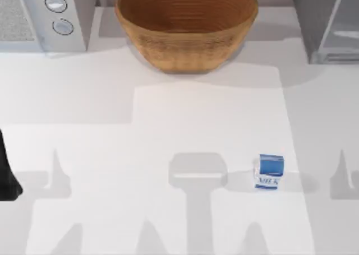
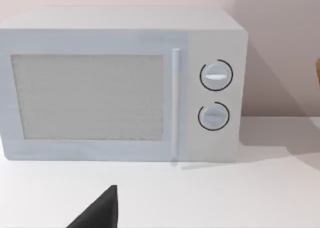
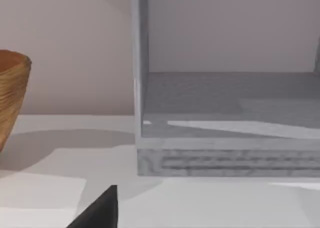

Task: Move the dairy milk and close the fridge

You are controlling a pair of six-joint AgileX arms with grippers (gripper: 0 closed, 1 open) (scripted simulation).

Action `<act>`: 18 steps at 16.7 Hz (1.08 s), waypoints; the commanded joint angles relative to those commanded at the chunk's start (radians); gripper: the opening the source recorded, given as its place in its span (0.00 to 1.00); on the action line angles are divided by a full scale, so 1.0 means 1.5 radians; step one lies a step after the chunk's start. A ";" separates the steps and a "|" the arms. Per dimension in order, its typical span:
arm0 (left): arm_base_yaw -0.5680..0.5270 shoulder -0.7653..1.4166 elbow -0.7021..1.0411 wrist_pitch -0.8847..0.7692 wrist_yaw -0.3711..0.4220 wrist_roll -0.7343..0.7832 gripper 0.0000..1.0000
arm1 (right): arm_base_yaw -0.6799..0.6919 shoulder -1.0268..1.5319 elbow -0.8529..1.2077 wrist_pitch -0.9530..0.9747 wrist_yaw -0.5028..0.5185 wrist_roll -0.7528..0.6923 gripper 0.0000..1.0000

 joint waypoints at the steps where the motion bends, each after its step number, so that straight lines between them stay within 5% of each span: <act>1: 0.000 0.000 0.000 0.000 0.000 0.000 1.00 | 0.000 0.000 0.000 0.000 0.000 0.000 1.00; 6: 0.000 0.000 0.000 0.000 0.000 0.000 1.00 | 0.070 0.062 0.003 0.060 0.074 0.003 1.00; 18: 0.000 0.000 0.000 0.000 0.000 0.000 1.00 | 0.538 0.452 0.011 0.424 0.543 0.010 1.00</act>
